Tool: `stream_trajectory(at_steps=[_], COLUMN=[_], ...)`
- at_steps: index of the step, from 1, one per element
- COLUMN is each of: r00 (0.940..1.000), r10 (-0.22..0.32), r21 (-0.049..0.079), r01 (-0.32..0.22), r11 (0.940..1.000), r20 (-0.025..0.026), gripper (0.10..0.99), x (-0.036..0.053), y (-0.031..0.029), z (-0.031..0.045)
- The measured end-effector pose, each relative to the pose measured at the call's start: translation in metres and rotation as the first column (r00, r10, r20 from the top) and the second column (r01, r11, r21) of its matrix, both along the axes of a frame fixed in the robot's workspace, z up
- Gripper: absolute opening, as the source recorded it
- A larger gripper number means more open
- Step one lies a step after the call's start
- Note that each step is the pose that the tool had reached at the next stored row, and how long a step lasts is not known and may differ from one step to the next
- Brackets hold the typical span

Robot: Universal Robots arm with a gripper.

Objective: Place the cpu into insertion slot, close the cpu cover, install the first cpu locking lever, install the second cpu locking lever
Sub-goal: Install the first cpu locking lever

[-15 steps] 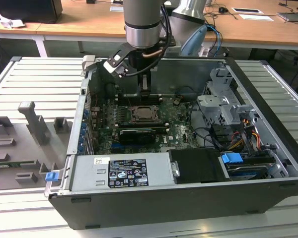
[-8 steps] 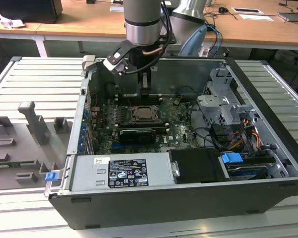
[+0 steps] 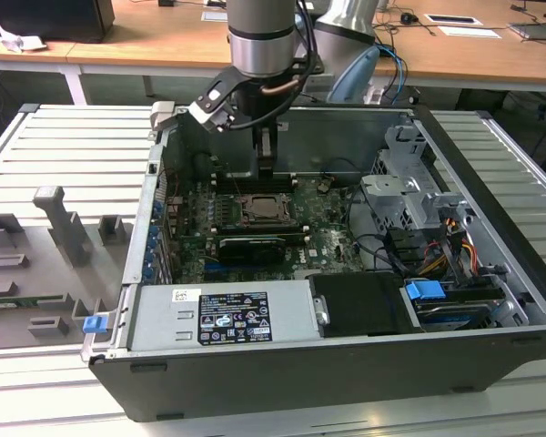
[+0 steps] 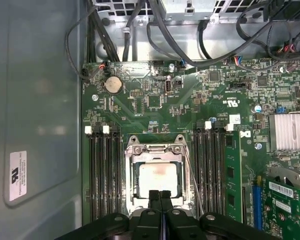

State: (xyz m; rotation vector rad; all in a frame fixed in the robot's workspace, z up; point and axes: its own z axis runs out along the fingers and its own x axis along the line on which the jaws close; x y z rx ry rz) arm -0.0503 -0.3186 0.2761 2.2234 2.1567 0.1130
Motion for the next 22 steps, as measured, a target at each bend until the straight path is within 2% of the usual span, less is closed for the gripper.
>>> stream_trajectory(at_steps=[2,4,7,13,14,18,19,20,22], r00=[1.0000,1.0000,0.9976,0.9859,0.9825,0.9621,0.9535,0.9375,0.9260], r10=[0.000,0.008,0.070,0.167,0.186,0.273,0.301,0.348,0.377], r21=[0.000,0.000,0.000,-0.002,-0.002,-0.002,-0.002,-0.002,-0.002], r01=[0.000,-0.008,-0.070,-0.167,-0.186,-0.273,-0.301,-0.348,-0.377], r11=[1.0000,1.0000,0.9976,0.9859,0.9825,0.9621,0.9535,0.9375,0.9261], r20=[0.0001,0.0001,-0.0007,-0.0028,-0.0035,-0.0043,-0.0044,-0.0044,-0.0044], gripper=[0.106,0.106,0.106,0.106,0.106,0.106,0.106,0.106,0.106], x=[0.0000,0.0000,0.0000,-0.0011,-0.0012,-0.0012,-0.0012,-0.0012,-0.0012], y=[0.0000,0.0000,0.0000,0.0000,0.0000,0.0000,0.0000,0.0000,0.0000], z=[0.0050,0.0062,0.0062,0.0054,0.0052,0.0045,0.0045,0.0044,0.0043])
